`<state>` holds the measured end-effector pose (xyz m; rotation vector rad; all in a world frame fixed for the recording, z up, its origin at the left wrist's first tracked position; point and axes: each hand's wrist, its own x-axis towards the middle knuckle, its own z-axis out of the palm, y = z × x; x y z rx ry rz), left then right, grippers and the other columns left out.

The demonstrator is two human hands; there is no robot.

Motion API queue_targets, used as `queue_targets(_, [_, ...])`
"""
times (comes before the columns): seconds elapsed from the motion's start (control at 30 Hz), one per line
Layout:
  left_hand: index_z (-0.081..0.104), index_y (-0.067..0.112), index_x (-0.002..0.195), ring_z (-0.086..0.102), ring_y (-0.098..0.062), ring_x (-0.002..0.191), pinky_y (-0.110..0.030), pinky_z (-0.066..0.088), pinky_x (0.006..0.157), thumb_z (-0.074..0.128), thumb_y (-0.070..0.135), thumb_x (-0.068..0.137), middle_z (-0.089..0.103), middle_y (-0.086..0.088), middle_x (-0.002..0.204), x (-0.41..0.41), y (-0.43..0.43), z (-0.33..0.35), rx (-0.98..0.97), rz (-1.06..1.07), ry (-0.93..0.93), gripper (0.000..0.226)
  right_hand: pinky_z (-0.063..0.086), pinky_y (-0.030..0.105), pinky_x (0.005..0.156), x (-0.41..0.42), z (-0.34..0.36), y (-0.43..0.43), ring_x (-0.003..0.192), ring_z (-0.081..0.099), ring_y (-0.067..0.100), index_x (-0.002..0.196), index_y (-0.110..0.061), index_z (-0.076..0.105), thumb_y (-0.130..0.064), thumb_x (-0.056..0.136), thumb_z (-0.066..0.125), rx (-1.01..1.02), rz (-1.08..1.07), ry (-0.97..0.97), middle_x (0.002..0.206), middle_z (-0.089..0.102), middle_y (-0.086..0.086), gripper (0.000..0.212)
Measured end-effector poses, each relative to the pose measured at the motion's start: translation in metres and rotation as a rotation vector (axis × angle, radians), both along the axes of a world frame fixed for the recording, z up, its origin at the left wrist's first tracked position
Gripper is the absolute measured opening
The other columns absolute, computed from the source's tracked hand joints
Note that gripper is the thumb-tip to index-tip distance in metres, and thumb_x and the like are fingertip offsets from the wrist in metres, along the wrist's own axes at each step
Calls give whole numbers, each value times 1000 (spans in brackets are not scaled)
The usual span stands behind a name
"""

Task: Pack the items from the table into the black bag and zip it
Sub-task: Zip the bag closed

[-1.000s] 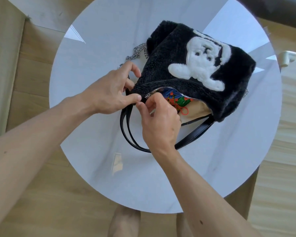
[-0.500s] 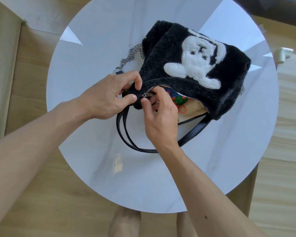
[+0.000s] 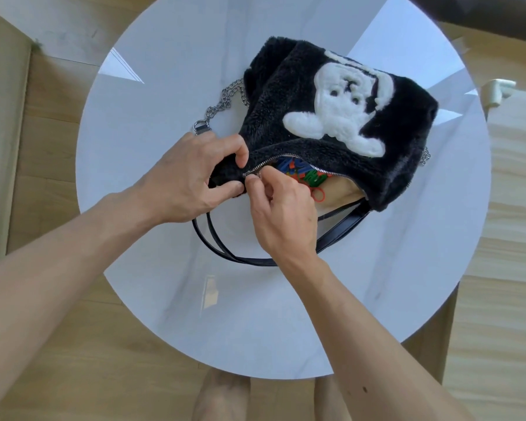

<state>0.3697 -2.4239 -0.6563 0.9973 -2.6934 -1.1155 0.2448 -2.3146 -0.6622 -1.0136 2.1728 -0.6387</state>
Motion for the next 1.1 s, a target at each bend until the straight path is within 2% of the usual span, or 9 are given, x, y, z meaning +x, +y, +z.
queue_targets(0.1, [53,27,94,44,1,68,-28,33,73,65,42,79,52,-1,74,-3,1,2,-25,-2,-10,24,25,34,51,-3,-1,-3,55,41,20,58,-19,34,-40,95,50,0,-25,-34,49,39,-3,46])
queue_targets(0.23, [54,29,93,41,-4,63,-32,36,80,63,39,79,49,-4,74,-4,0,4,-57,13,-40,20,21,35,51,-4,-2,0,54,38,24,57,-18,30,-33,95,51,-37,-14,-4,47,35,0,45])
queue_targets(0.33, [57,29,94,40,-7,63,-36,37,80,61,39,80,46,-5,73,-3,1,7,-87,17,-71,18,26,36,49,1,-3,12,53,38,23,60,-18,32,-32,96,52,-84,-62,55,49,35,-1,44])
queue_targets(0.47, [63,28,93,42,-24,65,-45,41,81,60,38,79,45,-8,73,2,-1,9,-154,37,-141,17,36,39,55,-5,-11,29,56,41,23,61,-23,35,-39,100,47,-34,-246,87,52,37,-3,44])
queue_targets(0.6, [63,28,95,46,-29,73,-43,39,82,58,40,78,46,-8,76,12,-14,7,-210,98,-212,22,31,35,55,-40,-19,46,55,41,17,63,-18,35,-38,100,47,6,-422,144,53,39,-2,44])
queue_targets(0.73, [60,25,98,48,-31,75,-44,39,79,63,41,81,46,-8,75,15,-18,-1,-281,54,-266,23,31,36,51,-65,-17,73,52,40,20,65,-16,41,-37,101,45,5,-345,156,51,37,-1,42])
queue_targets(0.9, [55,15,97,45,-32,90,-45,40,76,77,34,73,52,-9,95,-9,2,-2,-435,42,-234,38,40,44,54,-65,-13,88,56,44,31,63,-12,45,-33,100,51,-43,-358,28,58,47,15,43])
queue_targets(1.0, [57,15,105,46,-31,96,-44,41,77,73,34,72,52,-8,106,-46,28,0,-476,-55,-94,41,35,44,53,-59,-12,83,55,39,28,61,-13,39,-29,100,52,-75,-345,-33,55,40,10,44])
queue_targets(1.1, [55,18,121,48,-29,105,-41,40,79,71,39,73,54,-6,118,-91,53,-8,-513,-255,-105,54,28,36,51,-57,-14,78,52,27,13,61,-14,35,-27,100,53,-134,-335,-108,53,29,-4,45])
